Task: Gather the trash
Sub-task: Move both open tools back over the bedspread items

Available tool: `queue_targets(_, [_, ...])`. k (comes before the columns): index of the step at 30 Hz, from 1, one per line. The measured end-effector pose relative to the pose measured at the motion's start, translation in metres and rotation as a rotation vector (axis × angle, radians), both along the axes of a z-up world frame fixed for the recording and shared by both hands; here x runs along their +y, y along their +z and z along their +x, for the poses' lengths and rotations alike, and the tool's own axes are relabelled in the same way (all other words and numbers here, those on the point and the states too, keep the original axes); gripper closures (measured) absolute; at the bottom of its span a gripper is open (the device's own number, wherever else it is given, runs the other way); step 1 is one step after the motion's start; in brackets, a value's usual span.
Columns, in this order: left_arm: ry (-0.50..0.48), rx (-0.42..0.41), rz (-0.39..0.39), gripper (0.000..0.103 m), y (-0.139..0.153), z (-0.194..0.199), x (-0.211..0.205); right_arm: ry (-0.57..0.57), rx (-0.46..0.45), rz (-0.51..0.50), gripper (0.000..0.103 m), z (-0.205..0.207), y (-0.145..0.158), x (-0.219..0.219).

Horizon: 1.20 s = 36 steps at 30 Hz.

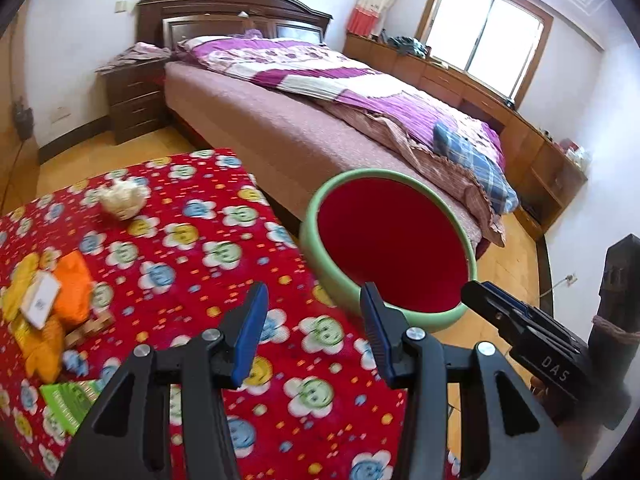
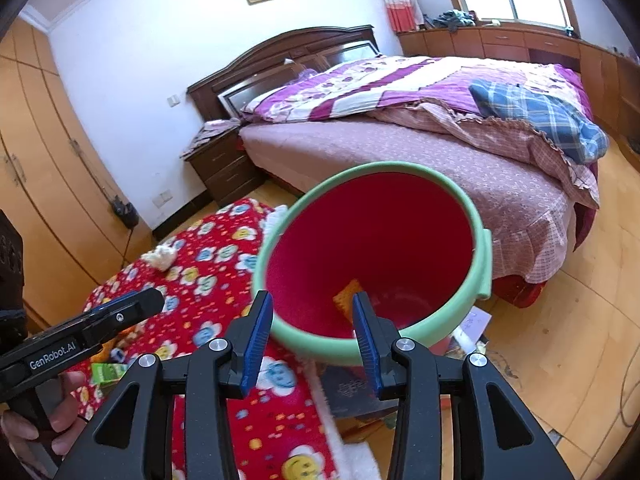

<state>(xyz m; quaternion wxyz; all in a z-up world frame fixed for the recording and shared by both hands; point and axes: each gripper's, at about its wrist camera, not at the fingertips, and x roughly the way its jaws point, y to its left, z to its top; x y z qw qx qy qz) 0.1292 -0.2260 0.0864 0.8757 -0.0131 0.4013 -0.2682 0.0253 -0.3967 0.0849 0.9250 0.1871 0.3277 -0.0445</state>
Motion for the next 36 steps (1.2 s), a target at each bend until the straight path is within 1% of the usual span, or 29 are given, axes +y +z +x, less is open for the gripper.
queue_targets(1, [0.007, -0.002, 0.000, 0.055, 0.001, -0.002, 0.005, 0.003, -0.001, -0.001, 0.051, -0.001, 0.001, 0.004])
queue_targets(3, [0.027, -0.008, 0.004, 0.055, 0.002, -0.005, 0.018, 0.009, -0.002, 0.002, 0.049, -0.004, 0.002, 0.012])
queue_targets(11, [0.112, -0.004, 0.009, 0.055, -0.002, -0.015, 0.068, 0.057, 0.007, 0.000, 0.048, -0.007, 0.002, 0.041])
queue_targets(17, [0.181, 0.001, 0.033, 0.055, -0.013, -0.022, 0.103, 0.093, 0.026, -0.005, 0.048, -0.008, -0.004, 0.060])
queue_targets(22, [0.247, 0.039, 0.057, 0.048, -0.029, -0.025, 0.133, 0.122, 0.044, -0.007, 0.048, -0.008, -0.009, 0.073])
queue_targets(24, [0.263, 0.057, 0.068, 0.039, -0.035, -0.025, 0.140, 0.130, 0.051, -0.006, 0.048, -0.008, -0.012, 0.077])
queue_targets(28, [0.292, 0.080, 0.096, 0.037, -0.049, -0.027, 0.154, 0.149, 0.071, -0.002, 0.048, -0.006, -0.018, 0.086])
queue_targets(30, [0.309, 0.078, 0.114, 0.030, -0.055, -0.028, 0.159, 0.157, 0.082, -0.002, 0.048, -0.005, -0.021, 0.091])
queue_targets(31, [0.316, 0.077, 0.124, 0.028, -0.058, -0.028, 0.160, 0.162, 0.087, -0.002, 0.048, -0.004, -0.023, 0.093])
queue_targets(36, [0.331, 0.073, 0.155, 0.027, -0.068, -0.024, 0.162, 0.179, 0.113, 0.000, 0.048, -0.002, -0.032, 0.100])
